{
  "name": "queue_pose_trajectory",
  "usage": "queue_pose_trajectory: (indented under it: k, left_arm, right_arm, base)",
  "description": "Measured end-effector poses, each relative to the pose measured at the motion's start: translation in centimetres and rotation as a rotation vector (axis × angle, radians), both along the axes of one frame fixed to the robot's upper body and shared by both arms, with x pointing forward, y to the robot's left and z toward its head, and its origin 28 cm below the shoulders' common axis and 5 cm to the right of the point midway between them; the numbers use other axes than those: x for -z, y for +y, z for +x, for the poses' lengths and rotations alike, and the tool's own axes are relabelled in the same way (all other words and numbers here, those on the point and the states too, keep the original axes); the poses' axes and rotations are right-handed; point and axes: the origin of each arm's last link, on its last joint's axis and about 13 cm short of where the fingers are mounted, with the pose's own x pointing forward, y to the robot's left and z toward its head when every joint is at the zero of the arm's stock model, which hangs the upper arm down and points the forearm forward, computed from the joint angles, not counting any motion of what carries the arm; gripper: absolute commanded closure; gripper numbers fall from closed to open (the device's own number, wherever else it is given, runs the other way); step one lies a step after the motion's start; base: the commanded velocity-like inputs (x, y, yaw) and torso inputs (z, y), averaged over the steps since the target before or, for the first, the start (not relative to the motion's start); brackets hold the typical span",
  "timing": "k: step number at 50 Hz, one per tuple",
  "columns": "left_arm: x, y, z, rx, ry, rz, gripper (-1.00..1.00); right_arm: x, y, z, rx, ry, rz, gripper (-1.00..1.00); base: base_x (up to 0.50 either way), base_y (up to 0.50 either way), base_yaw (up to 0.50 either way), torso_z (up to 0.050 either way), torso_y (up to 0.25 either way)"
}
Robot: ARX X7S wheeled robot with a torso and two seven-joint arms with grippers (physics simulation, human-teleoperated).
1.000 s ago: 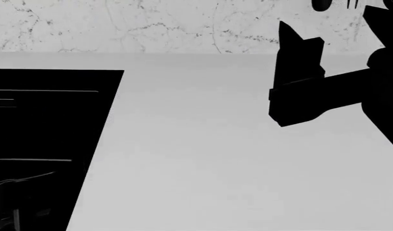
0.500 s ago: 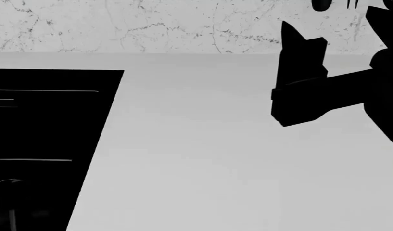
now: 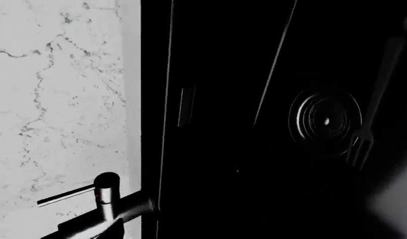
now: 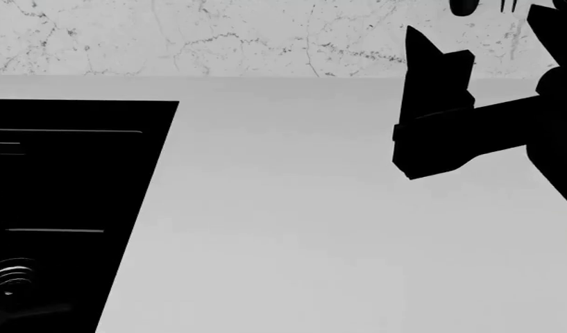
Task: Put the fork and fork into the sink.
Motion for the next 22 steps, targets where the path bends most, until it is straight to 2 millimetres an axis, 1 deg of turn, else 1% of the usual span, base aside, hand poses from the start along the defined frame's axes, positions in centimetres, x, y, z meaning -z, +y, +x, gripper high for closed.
queue_pose_trajectory:
  k: [6, 11, 16, 22]
  left_arm:
    - [-3.7, -0.7, -1.7, 0.035, -0.034, -0.041, -1.00]
    - [-5.7, -1.5, -3.0, 0.089, -0.067, -0.087, -1.00]
    - [-7.0, -2.3, -4.3, 0.169, -0.110, -0.135, -1.00]
    - [-7.4, -3.2, -5.8, 0.277, -0.196, -0.185, -1.00]
  right_arm:
    - [-0.1, 0.0, 0.0, -0.003, -0.002, 0.002, -1.00]
    - [-0.2, 0.0, 0.0, -0.007, -0.006, 0.001, -1.00]
    - [-0.2, 0.1, 0.0, -0.010, -0.009, 0.001, -1.00]
    - [-0.3, 0.1, -0.1, -0.012, -0.013, 0.000, -1.00]
  base:
    - [0.00, 0.00, 0.00, 0.000, 0.000]
    - [0.00, 0.00, 0.00, 0.000, 0.000]
    - [0.00, 0.00, 0.00, 0.000, 0.000]
    - [0.00, 0.00, 0.00, 0.000, 0.000]
